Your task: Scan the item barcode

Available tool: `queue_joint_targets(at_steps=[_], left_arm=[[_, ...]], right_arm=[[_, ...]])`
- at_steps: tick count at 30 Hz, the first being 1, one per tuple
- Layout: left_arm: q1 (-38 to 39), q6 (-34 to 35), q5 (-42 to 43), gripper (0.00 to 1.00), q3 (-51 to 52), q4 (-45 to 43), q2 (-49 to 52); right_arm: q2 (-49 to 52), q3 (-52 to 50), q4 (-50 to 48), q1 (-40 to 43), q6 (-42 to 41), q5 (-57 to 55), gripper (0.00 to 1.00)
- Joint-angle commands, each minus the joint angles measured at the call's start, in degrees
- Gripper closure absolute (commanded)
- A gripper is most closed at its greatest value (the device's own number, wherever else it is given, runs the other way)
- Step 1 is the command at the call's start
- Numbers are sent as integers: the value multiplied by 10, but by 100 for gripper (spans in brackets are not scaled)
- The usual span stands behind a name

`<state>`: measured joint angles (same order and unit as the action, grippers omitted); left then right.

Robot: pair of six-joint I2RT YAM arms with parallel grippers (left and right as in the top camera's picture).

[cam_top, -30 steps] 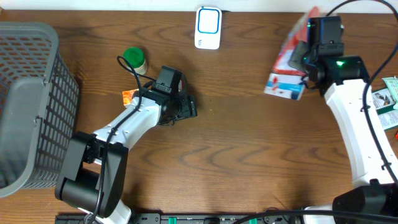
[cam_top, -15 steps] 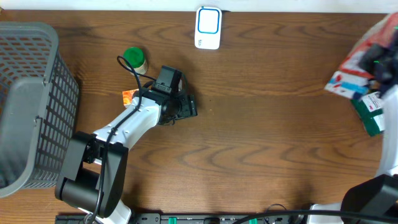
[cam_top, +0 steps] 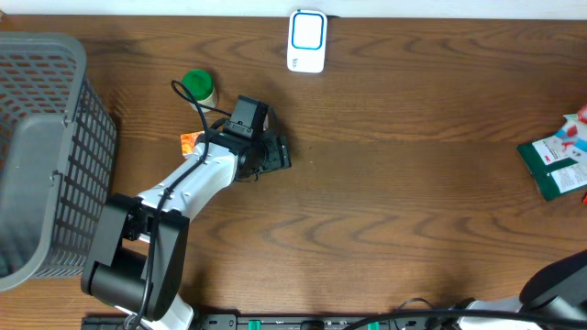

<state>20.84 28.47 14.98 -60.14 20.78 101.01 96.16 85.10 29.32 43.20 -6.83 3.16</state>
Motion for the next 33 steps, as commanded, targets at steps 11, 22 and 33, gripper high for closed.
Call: queue_joint_targets(at_steps=[11, 22, 33], left_arm=[[0, -4, -11, 21, -3, 1, -7], [0, -4, -11, 21, -3, 1, -7], [0, -3, -11, 21, -3, 1, -7]], right_arm=[[14, -1, 0, -17, -74, 44, 99], [12, -1, 5, -22, -106, 44, 99], [12, -1, -7, -22, -190, 241, 99]])
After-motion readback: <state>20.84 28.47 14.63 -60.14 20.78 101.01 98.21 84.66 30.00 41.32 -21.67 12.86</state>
